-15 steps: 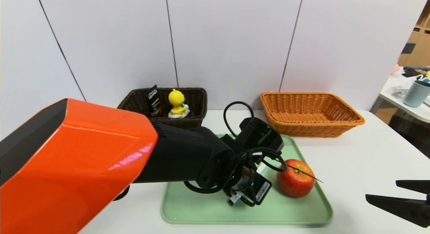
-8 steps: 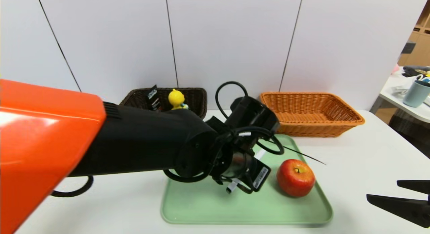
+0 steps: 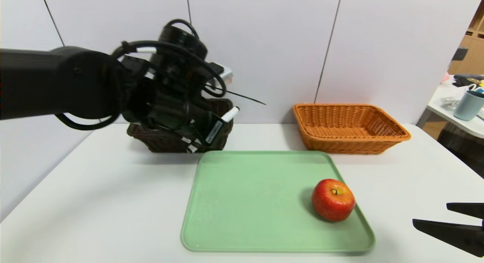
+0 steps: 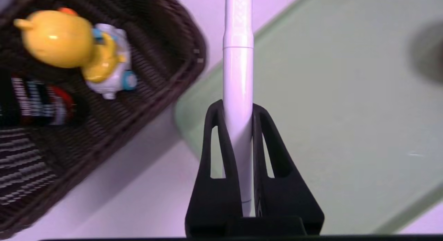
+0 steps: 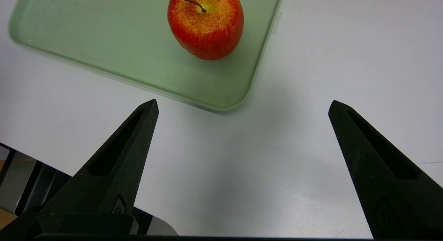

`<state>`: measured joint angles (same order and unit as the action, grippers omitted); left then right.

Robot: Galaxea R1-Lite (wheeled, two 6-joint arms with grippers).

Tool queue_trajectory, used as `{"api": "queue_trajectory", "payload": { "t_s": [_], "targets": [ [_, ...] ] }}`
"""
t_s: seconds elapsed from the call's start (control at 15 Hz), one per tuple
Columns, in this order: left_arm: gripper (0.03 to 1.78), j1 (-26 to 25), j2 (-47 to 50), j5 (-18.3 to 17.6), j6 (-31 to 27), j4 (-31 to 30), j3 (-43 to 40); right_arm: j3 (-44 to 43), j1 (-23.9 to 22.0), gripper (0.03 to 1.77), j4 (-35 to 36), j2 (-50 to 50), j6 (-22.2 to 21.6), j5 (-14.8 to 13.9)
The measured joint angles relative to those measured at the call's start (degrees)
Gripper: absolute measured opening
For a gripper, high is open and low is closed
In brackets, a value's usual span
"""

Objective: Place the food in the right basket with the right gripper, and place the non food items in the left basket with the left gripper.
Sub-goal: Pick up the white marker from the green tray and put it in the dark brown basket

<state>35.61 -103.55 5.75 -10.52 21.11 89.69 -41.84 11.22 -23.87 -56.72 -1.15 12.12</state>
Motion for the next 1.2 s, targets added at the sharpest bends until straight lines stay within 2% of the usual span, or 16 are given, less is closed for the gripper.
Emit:
{"api": "queue_trajectory", "payload": {
  "t_s": [0.13, 0.47, 0.6, 0.87, 1.2],
  "targets": [
    [0.16, -5.57, 1.78, -4.02, -4.44, 0.00, 0.28, 0.00, 0.00, 1.70, 0.02, 0.02, 0.00, -0.02],
    [0.16, -18.55, 2.89, -20.85, -19.63, -2.71, 0.80, 0.15, 0.00, 1.70, 0.02, 0.00, 0.02, -0.18],
    [0.16, -22.05, 1.82, -25.73, -27.26, -4.08, 0.91, 0.30, 0.00, 1.70, 0.02, 0.00, 0.00, -0.16],
    [0.16, -26.86, -1.72, -32.16, -41.22, -7.31, 1.38, 0.46, 0.00, 1.70, -0.07, 0.00, -0.06, -0.07],
    [0.16, -28.15, -7.81, -33.40, -47.69, -12.98, 2.54, 0.28, 0.00, 1.70, -0.07, 0.24, -0.06, 0.00]
  ]
}}
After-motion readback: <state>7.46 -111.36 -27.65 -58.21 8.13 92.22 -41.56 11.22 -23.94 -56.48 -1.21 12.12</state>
